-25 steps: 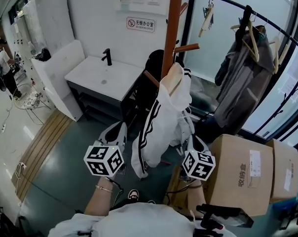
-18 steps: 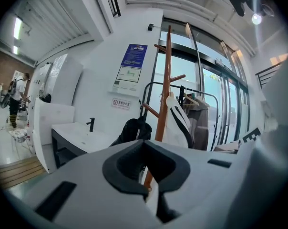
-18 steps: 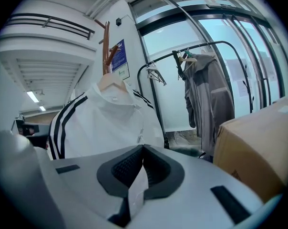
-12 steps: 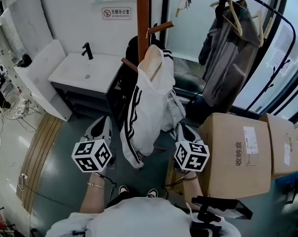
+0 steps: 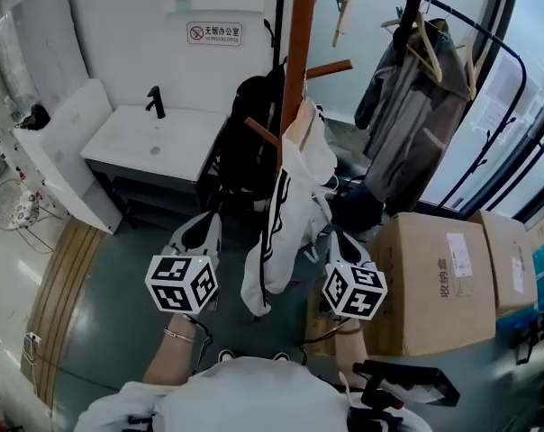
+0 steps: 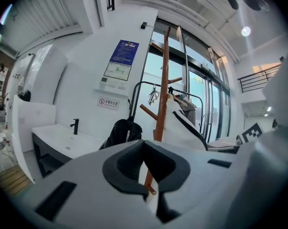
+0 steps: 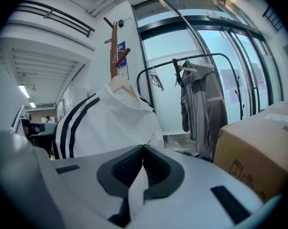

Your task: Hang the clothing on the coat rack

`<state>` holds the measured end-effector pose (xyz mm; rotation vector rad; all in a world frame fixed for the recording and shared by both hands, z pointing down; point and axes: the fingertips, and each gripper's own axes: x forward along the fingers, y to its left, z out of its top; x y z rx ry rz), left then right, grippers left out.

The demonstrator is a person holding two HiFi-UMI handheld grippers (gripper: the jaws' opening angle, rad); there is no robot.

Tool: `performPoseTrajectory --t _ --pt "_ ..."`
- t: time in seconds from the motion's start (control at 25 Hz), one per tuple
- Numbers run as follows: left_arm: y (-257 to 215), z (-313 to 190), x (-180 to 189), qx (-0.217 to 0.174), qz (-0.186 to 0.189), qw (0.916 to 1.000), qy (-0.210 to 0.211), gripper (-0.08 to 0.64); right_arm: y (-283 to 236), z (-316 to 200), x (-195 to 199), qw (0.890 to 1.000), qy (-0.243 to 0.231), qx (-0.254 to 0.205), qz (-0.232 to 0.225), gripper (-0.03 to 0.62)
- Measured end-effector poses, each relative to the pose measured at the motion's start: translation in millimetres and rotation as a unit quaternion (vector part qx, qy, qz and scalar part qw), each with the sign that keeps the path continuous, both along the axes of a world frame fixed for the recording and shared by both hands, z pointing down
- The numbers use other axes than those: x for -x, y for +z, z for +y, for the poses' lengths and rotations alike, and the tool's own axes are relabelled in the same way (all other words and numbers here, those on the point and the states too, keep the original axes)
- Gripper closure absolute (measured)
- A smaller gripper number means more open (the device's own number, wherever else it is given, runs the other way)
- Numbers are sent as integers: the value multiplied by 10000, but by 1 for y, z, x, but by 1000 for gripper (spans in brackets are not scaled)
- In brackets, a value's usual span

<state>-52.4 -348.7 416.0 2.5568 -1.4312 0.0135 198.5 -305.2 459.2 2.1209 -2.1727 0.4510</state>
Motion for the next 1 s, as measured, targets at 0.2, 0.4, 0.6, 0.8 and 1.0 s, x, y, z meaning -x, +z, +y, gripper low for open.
performPoseTrajectory --t 0.2,0.4,0.6,0.8,1.0 --pt "0 -5 6 -18 -31 9997 249 552 -5 2 12 9998 172 -28 74 570" --pt "6 -9 8 67 73 9995 298 552 -7 1 12 9994 207 41 276 571" --pt "10 -11 4 128 169 9994 261 552 -10 -2 7 9991 189 54 368 571" --pt "13 -10 0 151 209 9994 234 552 -13 -4 4 9990 158 31 427 571" --pt "13 -7 -3 164 184 9994 225 552 -11 -1 2 9989 149 42 436 571"
